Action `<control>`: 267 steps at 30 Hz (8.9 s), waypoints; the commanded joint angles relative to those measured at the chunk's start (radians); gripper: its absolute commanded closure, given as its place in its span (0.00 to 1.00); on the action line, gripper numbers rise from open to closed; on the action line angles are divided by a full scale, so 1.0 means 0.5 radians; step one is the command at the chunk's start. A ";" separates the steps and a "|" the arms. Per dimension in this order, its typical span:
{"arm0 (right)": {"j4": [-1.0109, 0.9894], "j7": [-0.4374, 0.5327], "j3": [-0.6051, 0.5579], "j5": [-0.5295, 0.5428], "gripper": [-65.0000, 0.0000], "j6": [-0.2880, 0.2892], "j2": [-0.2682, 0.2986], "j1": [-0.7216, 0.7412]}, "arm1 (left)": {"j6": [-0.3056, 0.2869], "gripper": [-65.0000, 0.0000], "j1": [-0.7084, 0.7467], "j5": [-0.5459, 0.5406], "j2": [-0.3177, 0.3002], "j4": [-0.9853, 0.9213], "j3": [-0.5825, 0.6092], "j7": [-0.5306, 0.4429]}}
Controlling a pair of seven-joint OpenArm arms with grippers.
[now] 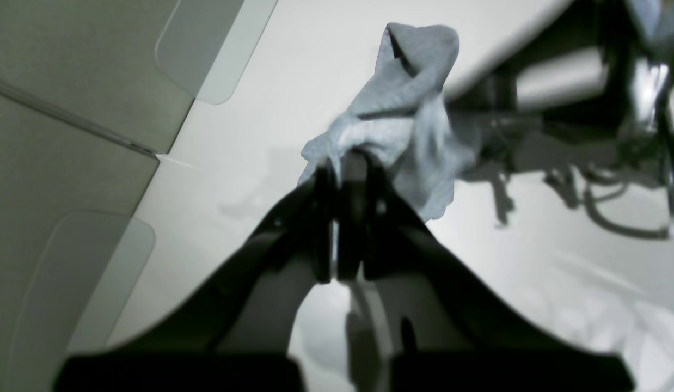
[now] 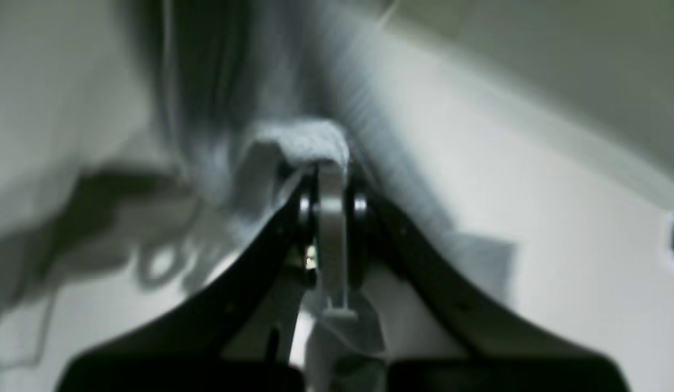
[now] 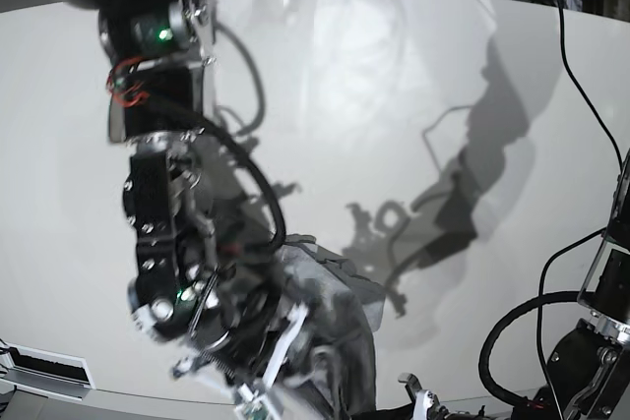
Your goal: Layout the t-shirt on the table in an organized manner, then fold the t-shirt properly
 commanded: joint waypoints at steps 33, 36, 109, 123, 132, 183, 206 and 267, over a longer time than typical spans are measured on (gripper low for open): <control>-0.128 -0.021 -0.002 0.552 1.00 0.095 1.146 1.054 | -0.002 1.00 -0.313 -0.575 -0.214 0.023 -0.032 0.244; -0.226 -0.169 -0.002 0.894 1.00 0.208 1.178 1.125 | -0.002 1.00 -0.313 -0.603 -0.210 0.023 -0.032 0.247; -0.314 -0.745 0.026 2.042 1.00 0.508 1.389 1.167 | -0.002 1.00 -0.313 -0.804 -0.045 -0.543 -0.031 0.324; -0.314 -1.166 0.026 2.072 1.00 0.508 1.560 1.151 | -0.002 1.00 -0.313 -1.268 0.678 -0.566 -0.021 0.874; -0.320 -1.179 0.026 1.975 1.00 0.508 1.648 1.003 | -0.002 1.00 -0.313 -1.268 1.097 -0.547 0.021 0.843; -0.570 -0.583 0.024 0.634 0.42 0.046 0.562 0.299 | 0.388 0.35 -0.313 -0.644 -0.119 -0.645 0.024 0.529; -0.927 -0.053 0.024 0.220 0.42 -0.274 0.564 0.160 | 0.387 0.35 -0.313 -0.645 -0.227 -0.645 0.024 0.560; -0.112 -1.179 1.821 2.878 1.00 0.508 1.444 -1.228 | -0.002 0.35 0.090 -0.649 0.237 -0.644 0.024 0.452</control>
